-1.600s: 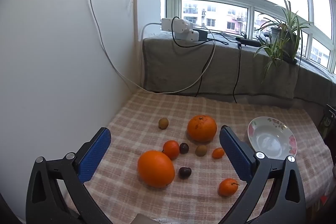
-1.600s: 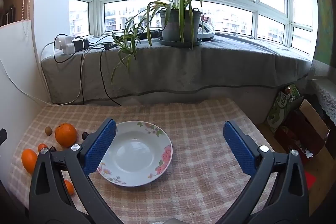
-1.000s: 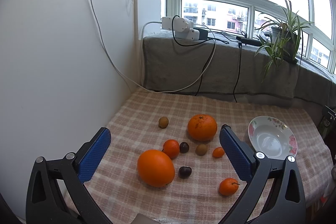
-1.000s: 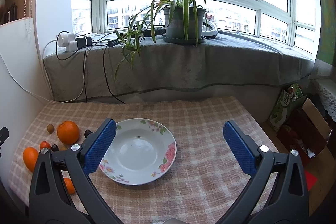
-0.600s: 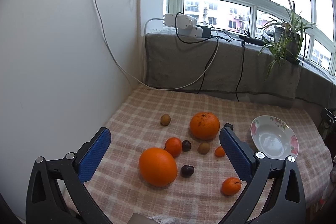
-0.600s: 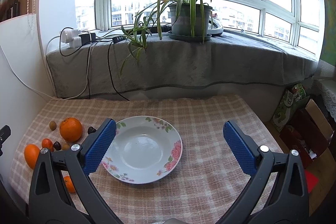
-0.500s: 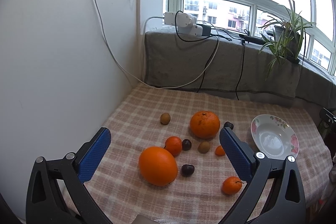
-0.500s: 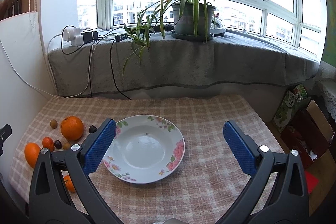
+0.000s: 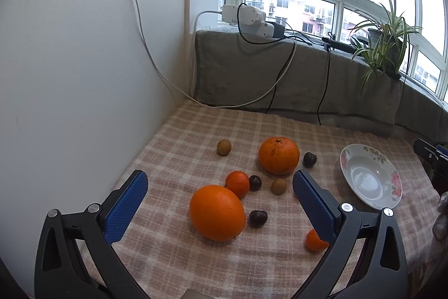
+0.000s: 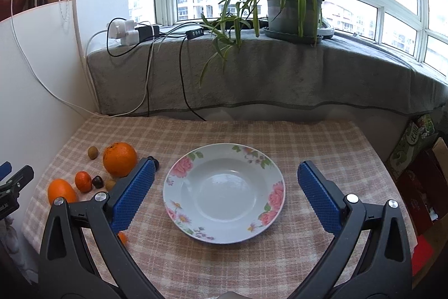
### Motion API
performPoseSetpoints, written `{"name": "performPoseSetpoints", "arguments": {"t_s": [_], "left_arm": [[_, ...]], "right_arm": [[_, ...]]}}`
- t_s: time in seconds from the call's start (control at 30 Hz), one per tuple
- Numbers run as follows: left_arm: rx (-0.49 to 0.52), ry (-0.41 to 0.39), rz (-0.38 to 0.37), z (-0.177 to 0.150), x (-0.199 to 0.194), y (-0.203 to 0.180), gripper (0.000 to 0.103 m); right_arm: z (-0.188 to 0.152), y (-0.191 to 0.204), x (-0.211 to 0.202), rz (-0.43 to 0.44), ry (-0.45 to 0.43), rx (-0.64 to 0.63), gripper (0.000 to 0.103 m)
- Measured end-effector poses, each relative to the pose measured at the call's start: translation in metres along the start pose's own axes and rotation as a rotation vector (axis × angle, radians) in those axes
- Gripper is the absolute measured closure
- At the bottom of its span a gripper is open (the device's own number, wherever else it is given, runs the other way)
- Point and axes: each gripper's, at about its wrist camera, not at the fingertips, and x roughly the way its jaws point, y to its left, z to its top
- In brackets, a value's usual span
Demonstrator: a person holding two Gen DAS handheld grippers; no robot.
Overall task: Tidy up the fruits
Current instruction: 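Move the right gripper toward the large orange among the fruit, then close the right gripper around the large orange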
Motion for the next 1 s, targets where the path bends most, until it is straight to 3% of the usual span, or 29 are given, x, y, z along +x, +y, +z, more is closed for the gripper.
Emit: {"name": "performPoseSetpoints", "arguments": {"t_s": [0.13, 0.37, 0.43, 0.53, 0.6, 0.7, 1.0], "left_arm": [[-0.018, 0.008, 0.003, -0.005, 0.001, 0.012, 0.0], [-0.043, 0.092, 0.032, -0.02, 0.011, 0.033, 0.0], [-0.047, 0.095, 0.004, -0.027, 0.013, 0.037, 0.001], [-0.063, 0.163, -0.024, -0.035, 0.018, 0.043, 0.01], [-0.092, 0.228, -0.048, -0.041, 0.02, 0.049, 0.026], [-0.128, 0.26, -0.095, -0.049, 0.027, 0.053, 0.036], [-0.174, 0.322, -0.193, -0.055, 0.035, 0.056, 0.036]], "right_arm": [[0.0, 0.011, 0.011, 0.071, 0.026, -0.014, 0.0], [0.001, 0.038, 0.03, 0.222, 0.099, -0.066, 0.0], [0.002, 0.047, 0.035, 0.268, 0.122, -0.077, 0.0], [0.003, 0.065, 0.042, 0.331, 0.154, -0.107, 0.0], [0.003, 0.078, 0.046, 0.387, 0.186, -0.133, 0.0], [0.0, 0.101, 0.058, 0.478, 0.255, -0.163, 0.009], [-0.016, 0.161, 0.098, 0.699, 0.478, -0.168, 0.022]]}}
